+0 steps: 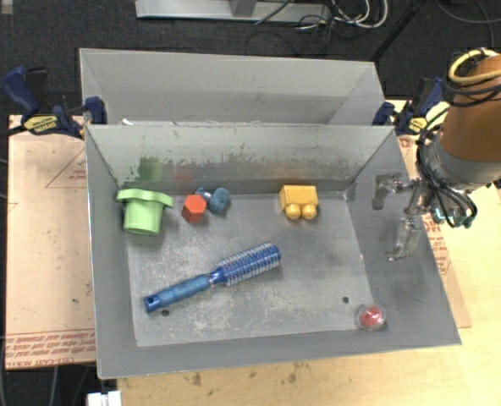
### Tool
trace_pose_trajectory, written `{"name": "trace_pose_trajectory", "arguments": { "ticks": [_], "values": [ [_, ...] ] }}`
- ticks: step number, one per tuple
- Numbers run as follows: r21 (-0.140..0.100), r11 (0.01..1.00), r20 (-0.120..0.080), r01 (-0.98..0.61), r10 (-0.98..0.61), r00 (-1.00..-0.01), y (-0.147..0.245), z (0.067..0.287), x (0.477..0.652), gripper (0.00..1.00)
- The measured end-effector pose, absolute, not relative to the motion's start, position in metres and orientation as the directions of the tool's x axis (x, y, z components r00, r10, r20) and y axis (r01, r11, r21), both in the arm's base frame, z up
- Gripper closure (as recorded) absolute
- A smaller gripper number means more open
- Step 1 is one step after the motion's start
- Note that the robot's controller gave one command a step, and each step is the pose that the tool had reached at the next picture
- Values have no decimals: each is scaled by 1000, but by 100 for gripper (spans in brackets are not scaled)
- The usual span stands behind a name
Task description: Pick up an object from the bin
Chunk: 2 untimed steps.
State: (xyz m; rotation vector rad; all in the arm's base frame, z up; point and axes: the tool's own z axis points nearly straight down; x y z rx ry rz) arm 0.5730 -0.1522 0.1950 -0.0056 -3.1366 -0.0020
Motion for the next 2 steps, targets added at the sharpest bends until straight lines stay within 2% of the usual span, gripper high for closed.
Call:
{"name": "trace_pose_trajectory", "arguments": {
  "ticks": [1, 2],
  "values": [
    [5, 999, 4, -39, -39, -999, -88, 121, 601, 0],
    [5, 999, 2, 51, 51, -999, 30, 86, 581, 0]
  ]
}}
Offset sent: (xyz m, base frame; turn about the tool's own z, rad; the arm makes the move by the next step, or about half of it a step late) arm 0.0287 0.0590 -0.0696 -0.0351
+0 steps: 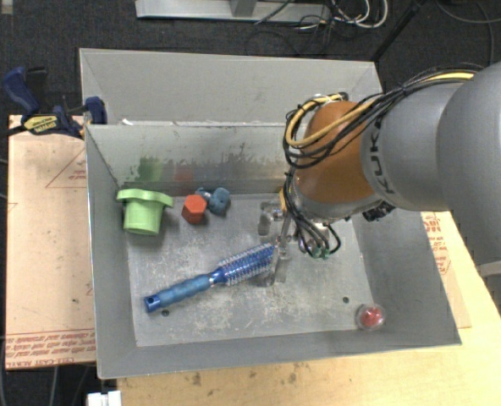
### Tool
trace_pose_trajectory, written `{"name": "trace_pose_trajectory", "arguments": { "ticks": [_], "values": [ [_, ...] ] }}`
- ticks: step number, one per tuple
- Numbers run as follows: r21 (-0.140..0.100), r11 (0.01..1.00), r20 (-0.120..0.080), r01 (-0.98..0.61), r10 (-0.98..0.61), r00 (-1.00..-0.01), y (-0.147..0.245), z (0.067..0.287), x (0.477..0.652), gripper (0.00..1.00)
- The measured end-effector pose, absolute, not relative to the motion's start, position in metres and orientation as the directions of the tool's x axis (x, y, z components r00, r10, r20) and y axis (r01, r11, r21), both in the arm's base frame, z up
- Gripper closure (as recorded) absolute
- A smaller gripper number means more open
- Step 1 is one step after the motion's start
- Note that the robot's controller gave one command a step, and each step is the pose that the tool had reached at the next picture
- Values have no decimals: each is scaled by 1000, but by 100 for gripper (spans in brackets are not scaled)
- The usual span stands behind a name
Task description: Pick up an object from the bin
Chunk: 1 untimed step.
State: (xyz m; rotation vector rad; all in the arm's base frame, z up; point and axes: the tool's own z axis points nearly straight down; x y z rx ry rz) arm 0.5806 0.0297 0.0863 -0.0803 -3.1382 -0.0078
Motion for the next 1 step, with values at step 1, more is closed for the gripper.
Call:
{"name": "trace_pose_trajectory", "arguments": {
  "ticks": [1],
  "values": [
    [1, 1000, 1, 18, 18, -1000, 48, 69, 564, 0]
  ]
}}
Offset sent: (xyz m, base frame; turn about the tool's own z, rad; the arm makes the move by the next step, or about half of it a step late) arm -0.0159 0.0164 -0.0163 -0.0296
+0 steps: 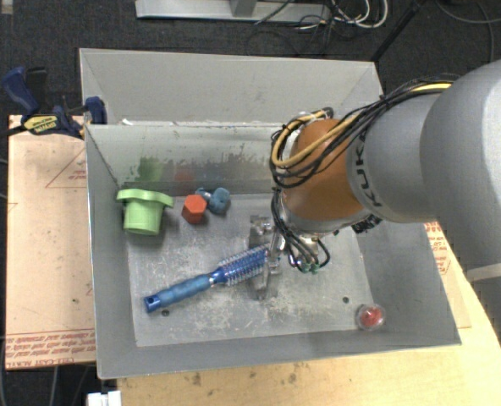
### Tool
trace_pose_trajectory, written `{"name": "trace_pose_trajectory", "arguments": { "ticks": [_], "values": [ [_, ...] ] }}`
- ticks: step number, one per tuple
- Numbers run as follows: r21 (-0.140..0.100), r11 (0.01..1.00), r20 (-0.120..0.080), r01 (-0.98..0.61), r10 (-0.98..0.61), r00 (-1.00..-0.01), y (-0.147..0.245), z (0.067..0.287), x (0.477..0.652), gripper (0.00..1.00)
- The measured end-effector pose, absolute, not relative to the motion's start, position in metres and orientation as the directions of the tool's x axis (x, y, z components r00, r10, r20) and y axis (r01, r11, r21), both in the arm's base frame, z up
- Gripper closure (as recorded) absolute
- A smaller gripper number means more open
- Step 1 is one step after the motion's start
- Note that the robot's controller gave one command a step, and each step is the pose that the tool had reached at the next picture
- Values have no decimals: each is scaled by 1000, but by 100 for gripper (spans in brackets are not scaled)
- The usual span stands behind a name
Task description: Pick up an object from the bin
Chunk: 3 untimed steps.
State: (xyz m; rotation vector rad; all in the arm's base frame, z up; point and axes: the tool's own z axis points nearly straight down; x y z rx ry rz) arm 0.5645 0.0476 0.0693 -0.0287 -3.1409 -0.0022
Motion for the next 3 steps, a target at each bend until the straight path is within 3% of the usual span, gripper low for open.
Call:
{"name": "trace_pose_trajectory", "arguments": {
  "ticks": [1, 2, 3],
  "values": [
    [0, 1000, 0, 20, 20, -1000, 47, 70, 565, 100],
    [2, 997, -7, 76, 76, -997, 42, 192, 545, 100],
    [1, 997, -10, 81, 81, -997, 22, 336, 538, 100]
  ]
}}
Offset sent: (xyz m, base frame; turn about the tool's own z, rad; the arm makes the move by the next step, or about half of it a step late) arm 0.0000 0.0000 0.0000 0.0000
